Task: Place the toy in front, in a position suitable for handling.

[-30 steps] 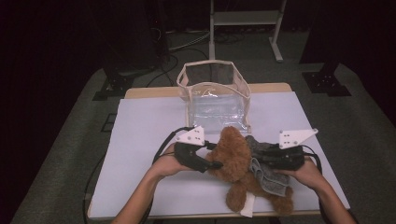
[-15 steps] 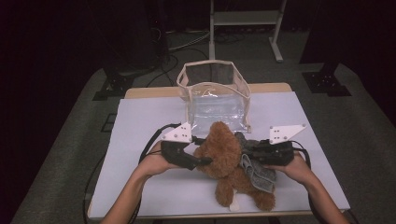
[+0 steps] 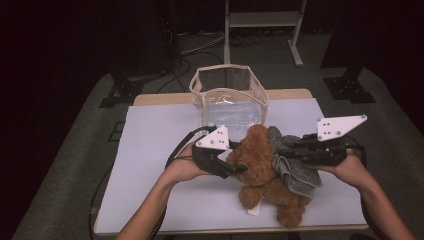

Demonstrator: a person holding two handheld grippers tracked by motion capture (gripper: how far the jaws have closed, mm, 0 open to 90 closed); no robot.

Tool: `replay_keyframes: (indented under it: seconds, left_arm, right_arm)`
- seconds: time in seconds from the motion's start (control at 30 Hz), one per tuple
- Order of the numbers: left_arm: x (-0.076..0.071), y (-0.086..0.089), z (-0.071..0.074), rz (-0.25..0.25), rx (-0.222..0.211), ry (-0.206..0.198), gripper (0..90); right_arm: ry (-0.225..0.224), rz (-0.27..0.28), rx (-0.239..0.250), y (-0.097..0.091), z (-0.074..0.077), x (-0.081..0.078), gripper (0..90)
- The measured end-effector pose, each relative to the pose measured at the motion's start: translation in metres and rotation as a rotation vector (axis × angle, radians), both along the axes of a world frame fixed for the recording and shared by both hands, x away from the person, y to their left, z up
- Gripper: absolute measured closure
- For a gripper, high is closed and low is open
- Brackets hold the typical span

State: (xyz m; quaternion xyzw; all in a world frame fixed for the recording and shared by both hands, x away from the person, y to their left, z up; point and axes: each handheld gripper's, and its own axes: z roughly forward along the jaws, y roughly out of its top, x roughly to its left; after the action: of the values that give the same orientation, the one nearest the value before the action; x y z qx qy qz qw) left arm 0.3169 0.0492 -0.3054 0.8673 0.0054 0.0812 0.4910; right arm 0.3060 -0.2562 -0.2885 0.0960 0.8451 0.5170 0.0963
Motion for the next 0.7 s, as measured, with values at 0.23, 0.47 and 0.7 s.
replay_keyframes:
  seconds: [0.23,0.47,0.7]
  left_arm:
    - [0.000,-0.012,0.002,-0.024,-0.015,-0.003,38.6]
    - [-0.001,-0.018,0.003,-0.027,-0.015,-0.011,38.3]
    - [-0.002,-0.029,0.008,-0.045,-0.022,-0.018,38.3]
  right_arm:
    - [-0.038,0.055,-0.073,0.025,0.030,0.002,79.3]
    - [-0.033,0.051,-0.111,0.022,0.033,0.003,79.3]
    - [-0.044,0.041,-0.147,0.018,0.041,-0.002,79.3]
